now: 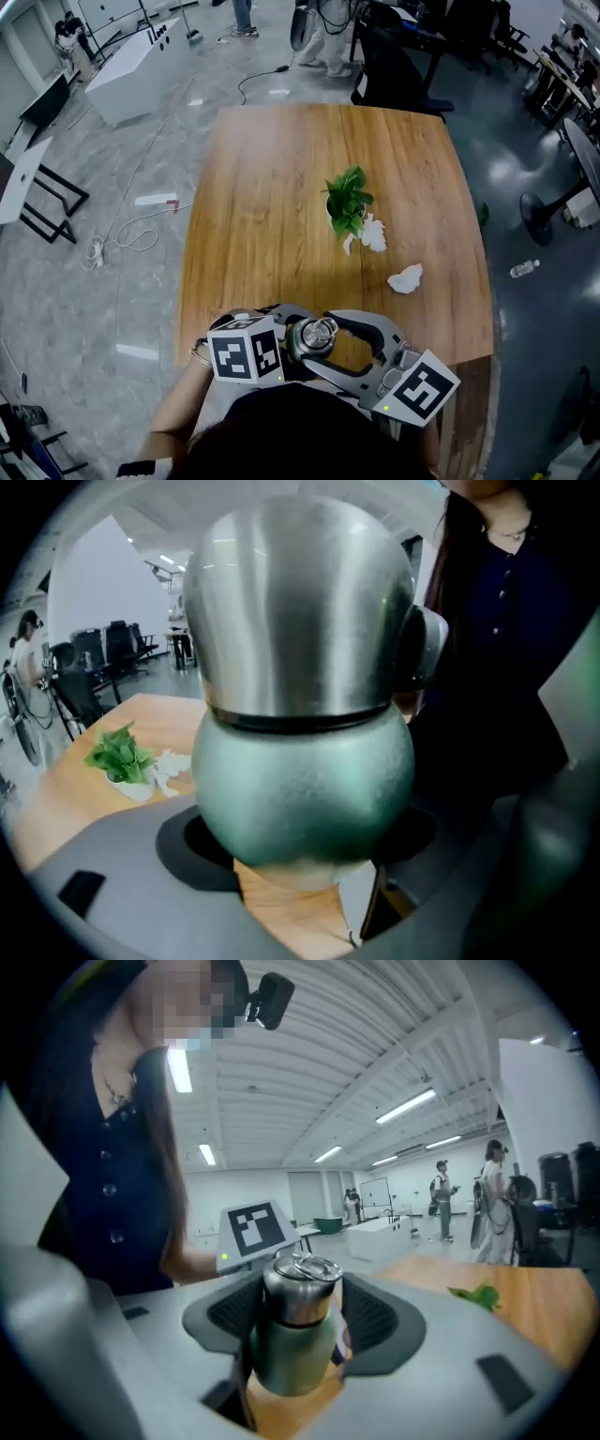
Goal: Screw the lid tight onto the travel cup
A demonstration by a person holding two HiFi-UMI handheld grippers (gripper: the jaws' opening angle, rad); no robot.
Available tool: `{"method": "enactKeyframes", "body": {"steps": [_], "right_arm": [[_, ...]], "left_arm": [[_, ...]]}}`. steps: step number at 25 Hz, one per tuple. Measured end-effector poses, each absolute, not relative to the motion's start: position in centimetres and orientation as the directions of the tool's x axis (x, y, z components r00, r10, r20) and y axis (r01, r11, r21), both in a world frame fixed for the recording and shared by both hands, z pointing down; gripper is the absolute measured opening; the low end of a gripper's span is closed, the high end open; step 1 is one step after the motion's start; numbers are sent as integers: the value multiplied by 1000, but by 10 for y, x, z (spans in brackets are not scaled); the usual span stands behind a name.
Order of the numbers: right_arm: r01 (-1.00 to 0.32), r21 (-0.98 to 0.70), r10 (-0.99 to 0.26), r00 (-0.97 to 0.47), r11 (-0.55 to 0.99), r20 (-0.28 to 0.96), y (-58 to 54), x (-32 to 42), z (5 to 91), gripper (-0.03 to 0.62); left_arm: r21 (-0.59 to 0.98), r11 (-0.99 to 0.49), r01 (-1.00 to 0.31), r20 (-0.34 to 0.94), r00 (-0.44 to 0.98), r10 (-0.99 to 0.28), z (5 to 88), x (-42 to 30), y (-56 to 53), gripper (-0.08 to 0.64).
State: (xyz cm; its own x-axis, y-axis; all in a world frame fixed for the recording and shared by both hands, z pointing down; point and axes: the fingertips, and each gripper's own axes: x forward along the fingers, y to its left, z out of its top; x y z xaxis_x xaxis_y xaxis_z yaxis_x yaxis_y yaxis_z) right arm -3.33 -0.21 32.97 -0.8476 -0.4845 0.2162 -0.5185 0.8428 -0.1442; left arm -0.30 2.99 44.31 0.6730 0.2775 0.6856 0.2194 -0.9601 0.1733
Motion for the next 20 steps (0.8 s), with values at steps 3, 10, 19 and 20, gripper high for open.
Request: {"method": "enactKeyframes", "body": {"steps": [3,10,19,20], "right_arm": [[-608,-131,-571,-786,783,235,-14,-28,338,252],[-695,-160,-666,-718,701,203,-24,-26,336,252],[-569,-131,-543,-818,812,189,-12,-31,328,252],[-616,-113,-589,-783,780,200,-17,-29,331,252]], "left_arm": [[137,-986,98,709,686,167,450,-1,10,385],[68,-995,-69,724,690,1,451,3,-12,385],[169,-976,141,670,710,218,441,7,20,385],[143,-986,81,685,712,158,444,7,10,385]]}}
